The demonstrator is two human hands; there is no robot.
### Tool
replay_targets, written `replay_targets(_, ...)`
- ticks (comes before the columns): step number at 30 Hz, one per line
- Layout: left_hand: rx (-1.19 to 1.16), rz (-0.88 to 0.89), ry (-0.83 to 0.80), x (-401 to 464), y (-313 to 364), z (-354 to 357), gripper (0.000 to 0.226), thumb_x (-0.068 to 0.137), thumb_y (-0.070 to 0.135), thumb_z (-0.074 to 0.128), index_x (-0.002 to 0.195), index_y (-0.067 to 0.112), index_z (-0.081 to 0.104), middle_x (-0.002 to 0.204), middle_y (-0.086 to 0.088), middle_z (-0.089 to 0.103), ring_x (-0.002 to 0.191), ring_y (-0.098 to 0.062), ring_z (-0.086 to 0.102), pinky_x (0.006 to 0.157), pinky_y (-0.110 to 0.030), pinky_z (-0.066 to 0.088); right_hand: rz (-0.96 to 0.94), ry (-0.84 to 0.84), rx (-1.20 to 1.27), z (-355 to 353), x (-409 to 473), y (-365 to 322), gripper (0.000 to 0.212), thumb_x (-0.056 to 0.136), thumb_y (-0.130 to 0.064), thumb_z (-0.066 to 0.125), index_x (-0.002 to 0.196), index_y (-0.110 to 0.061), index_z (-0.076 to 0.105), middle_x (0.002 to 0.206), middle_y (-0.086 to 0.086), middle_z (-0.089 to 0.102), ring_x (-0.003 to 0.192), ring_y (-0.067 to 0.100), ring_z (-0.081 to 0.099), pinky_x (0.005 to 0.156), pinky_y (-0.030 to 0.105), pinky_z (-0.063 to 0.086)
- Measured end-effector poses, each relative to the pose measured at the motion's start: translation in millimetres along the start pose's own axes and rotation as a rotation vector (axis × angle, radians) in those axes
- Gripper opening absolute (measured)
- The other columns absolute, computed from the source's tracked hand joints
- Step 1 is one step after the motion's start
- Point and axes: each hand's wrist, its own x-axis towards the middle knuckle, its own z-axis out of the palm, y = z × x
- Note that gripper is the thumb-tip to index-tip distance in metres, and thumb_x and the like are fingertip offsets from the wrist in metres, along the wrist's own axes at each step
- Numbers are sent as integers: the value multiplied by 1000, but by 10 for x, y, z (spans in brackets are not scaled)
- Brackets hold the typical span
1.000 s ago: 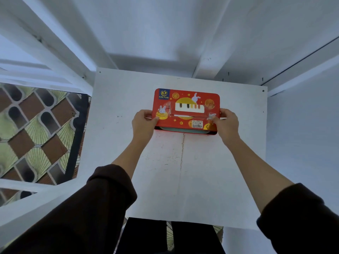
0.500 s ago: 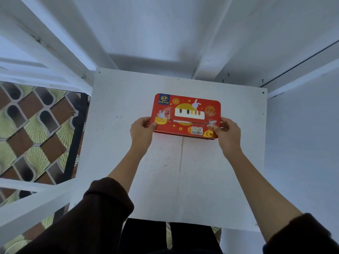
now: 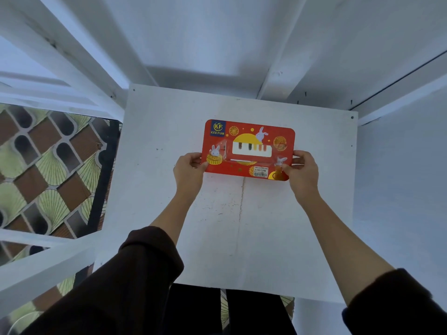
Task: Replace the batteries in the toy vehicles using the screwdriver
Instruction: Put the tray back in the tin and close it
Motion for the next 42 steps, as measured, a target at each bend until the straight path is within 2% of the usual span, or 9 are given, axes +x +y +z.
replay_targets(6,-97,-2,-59,214,128,72,33,96,17,54,128,8,55,121,-7,60,93,-13,59,67,-17,50,57,-27,91,28,228,-106,32,97,-27,46,121,-9,54,118,5,59,94,12,58,64,14,43)
replay_targets(10,-304,-141,-92,348,276,163,33,96,29,52,125,14,56,107,1,63,76,-9,63,63,-20,53,137,-60,214,97,319,-199,34,98,-38,37,105,-12,59,91,-3,64,73,4,61,56,16,45)
replay_targets(13,-334,-179,-38,400,236,283,35,94,39,53,121,18,58,103,4,66,75,-8,65,62,-21,53,118,-38,267,189,308,-163,36,97,-42,35,96,-17,60,83,-5,65,72,6,64,55,16,48)
replay_targets(16,-273,-141,35,417,178,376,38,93,44,53,117,16,60,102,4,67,75,-8,66,62,-18,52,117,69,245,292,327,-103,34,96,-45,37,83,-21,57,84,-5,64,75,9,64,63,22,50)
replay_targets(19,-264,-125,60,447,158,398,36,93,45,53,112,15,61,100,3,67,77,-10,66,64,-20,53,127,162,164,364,387,-62,40,94,-49,37,96,-14,56,106,5,62,94,19,63,83,32,52)
replay_targets(24,-253,-127,77,471,133,413,36,92,46,54,112,17,62,102,3,68,80,-12,67,66,-21,54,87,226,62,407,416,-64,47,95,-48,37,104,-7,56,109,9,60,97,21,61,79,26,46)
replay_targets(28,-320,-69,-104,588,153,273,25,95,36,54,113,20,53,105,2,65,78,-11,68,58,-18,54,106,-10,235,256,534,-56,39,95,-45,39,112,-12,52,110,5,60,89,14,64,68,23,49)
replay_targets(32,-385,-64,-302,694,185,238,27,99,33,46,125,28,46,106,7,64,82,-12,70,60,-22,56,64,-275,374,118,667,-44,34,97,-41,39,125,-22,43,118,3,60,99,19,64,79,34,54)
replay_targets(42,-365,-12,-342,771,141,339,31,98,39,42,128,29,40,117,1,62,91,-16,69,65,-25,57,14,-293,300,251,726,5,58,85,-64,35,119,-18,42,109,6,64,94,23,68,81,44,55)
